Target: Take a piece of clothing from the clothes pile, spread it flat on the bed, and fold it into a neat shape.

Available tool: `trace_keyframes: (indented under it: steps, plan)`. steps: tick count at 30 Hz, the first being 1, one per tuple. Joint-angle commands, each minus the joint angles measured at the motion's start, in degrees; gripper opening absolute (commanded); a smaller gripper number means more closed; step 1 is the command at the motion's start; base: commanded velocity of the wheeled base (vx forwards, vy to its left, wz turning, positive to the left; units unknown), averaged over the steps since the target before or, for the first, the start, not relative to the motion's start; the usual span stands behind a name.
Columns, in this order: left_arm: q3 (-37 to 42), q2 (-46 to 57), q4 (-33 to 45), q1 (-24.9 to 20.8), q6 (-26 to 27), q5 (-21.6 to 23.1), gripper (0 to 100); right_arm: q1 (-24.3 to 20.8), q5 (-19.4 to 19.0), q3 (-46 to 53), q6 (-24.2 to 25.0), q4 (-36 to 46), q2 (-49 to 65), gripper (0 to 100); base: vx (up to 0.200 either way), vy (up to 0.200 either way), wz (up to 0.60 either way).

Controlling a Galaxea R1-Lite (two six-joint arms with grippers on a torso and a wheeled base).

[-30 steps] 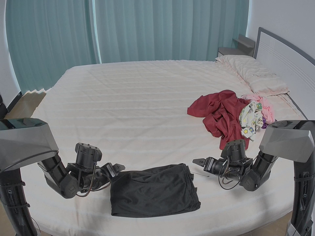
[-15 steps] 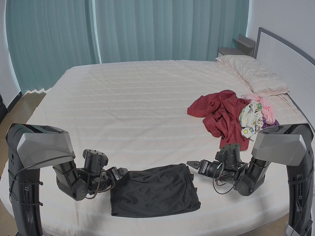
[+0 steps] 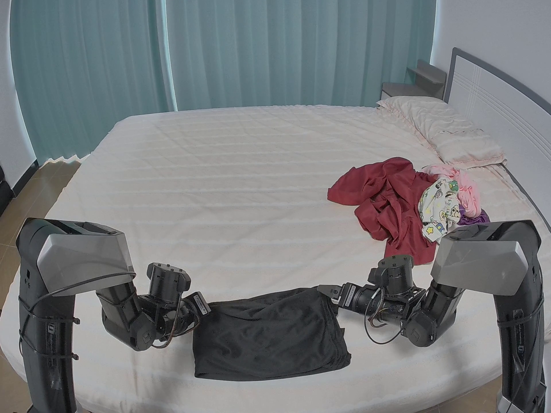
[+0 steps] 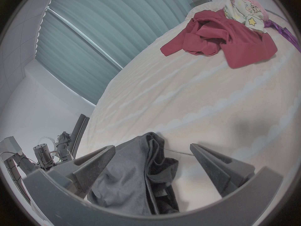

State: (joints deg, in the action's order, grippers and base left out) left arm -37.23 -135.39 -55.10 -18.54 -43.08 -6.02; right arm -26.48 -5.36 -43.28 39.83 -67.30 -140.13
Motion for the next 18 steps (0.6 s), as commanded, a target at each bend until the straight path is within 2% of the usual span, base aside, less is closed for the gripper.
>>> trace_keyframes:
  steps: [1, 12, 13, 18]
  plan:
    - [0.2, 0.0, 0.0, 0.1, -0.2, -0.1, 0, -0.6, 0.1, -2.5, -0.1, 0.2, -2.1, 100, 0.0, 0.0, 0.0]
    - [0.2, -0.2, 0.0, 0.1, -0.2, 0.0, 0, -2.4, 0.1, -6.3, -0.9, 0.5, -5.0, 100, 0.0, 0.0, 0.0]
    - [0.2, -0.2, 0.0, 0.1, -0.2, 0.0, 0, -2.4, 0.0, -6.4, -1.1, 0.6, -5.0, 0, 0.0, 0.0, 0.0]
    - [0.3, -0.4, 0.0, 0.1, -0.2, 0.0, 0, -2.1, 0.1, -6.5, -1.1, 0.8, -5.1, 0, 0.0, 0.0, 0.0]
